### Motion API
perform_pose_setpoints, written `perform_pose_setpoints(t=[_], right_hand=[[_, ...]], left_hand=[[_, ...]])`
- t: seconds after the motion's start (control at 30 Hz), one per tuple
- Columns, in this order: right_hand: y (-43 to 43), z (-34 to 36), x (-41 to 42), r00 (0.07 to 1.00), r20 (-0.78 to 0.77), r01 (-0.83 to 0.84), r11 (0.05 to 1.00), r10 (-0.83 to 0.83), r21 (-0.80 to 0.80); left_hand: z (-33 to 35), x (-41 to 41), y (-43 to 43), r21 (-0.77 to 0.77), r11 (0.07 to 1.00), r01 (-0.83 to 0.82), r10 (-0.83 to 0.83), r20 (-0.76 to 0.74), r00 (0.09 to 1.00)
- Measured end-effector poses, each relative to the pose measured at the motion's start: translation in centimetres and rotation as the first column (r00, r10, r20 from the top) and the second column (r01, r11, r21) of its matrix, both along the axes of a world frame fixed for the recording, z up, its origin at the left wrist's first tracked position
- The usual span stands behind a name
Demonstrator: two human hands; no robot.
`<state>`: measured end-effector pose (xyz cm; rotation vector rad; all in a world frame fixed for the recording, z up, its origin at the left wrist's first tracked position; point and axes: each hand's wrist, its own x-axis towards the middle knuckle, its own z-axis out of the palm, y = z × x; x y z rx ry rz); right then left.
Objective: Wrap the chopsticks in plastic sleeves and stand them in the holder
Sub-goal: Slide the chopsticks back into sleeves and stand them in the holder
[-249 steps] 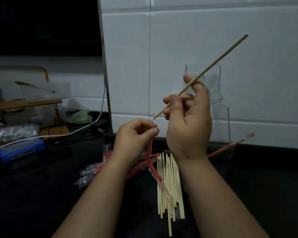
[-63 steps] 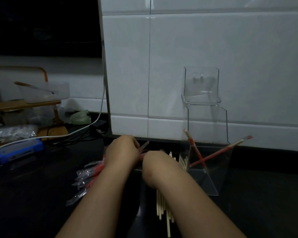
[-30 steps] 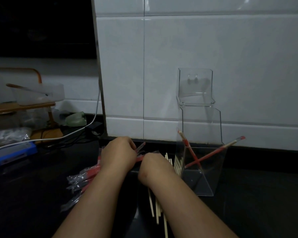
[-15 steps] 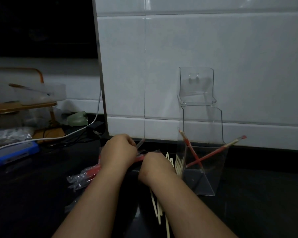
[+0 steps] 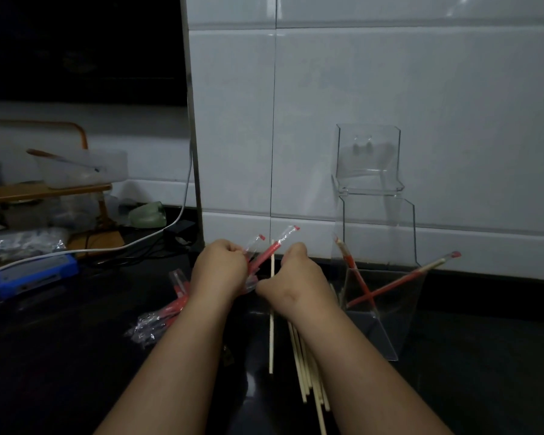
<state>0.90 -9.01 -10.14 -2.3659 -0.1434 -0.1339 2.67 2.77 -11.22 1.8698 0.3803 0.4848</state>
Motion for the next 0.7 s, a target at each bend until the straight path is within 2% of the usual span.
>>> perform_pose_setpoints(t=[0.23,0.4,0.53,0.63,0.7], right_hand=[[-0.1,0.2,0.0,0.997,-0.052,-0.055,0.996,0.058,0.070],[-0.5,0.3,0.0,0.997,-0.046,-0.055,0.990,0.061,0.132],[-0.7,0.9,-0.4,0.996,0.040,-0.091,0.979,0.085,0.183],[-0.4,0.9,-0.4,0.985,0.157,-0.113,0.959,0.074,0.258],[-0.4,1.0,-0.3,0.972,0.234,-0.098,0.956,0.032,0.276]], left_hand=[[-0.6,0.3,-0.1,0.003,0.998,0.067,-0.067,-0.041,0.997],[-1.6,1.6,0.3,-0.109,0.991,0.081,-0.086,-0.035,0.996],[-0.3,0.2,-0.4,-0.111,0.990,0.087,-0.086,0.014,0.996],[-0.2,0.2,-0.3,-0.018,0.999,0.031,-0.028,0.134,0.991],[-0.1,0.2,-0.1,-0.015,1.000,0.006,-0.002,0.202,0.979]])
